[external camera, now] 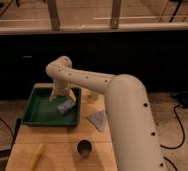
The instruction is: Place sponge in tray
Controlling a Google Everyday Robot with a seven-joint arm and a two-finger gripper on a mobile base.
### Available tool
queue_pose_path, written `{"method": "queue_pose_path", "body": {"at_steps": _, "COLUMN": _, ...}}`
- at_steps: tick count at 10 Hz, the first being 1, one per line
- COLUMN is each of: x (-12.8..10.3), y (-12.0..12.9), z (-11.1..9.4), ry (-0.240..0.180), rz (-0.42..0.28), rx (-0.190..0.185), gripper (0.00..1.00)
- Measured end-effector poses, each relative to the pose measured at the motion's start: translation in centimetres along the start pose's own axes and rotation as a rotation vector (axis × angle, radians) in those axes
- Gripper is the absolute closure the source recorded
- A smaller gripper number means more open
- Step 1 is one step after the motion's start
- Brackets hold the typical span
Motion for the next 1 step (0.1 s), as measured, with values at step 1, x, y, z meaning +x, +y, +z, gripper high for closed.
{"method": "queue_pose_path", "body": {"at_steps": 1, "x": 0.00, "y": 0.00, "z": 0.00, "ry": 0.000, "rz": 0.000, "rx": 0.000, "gripper": 0.20}}
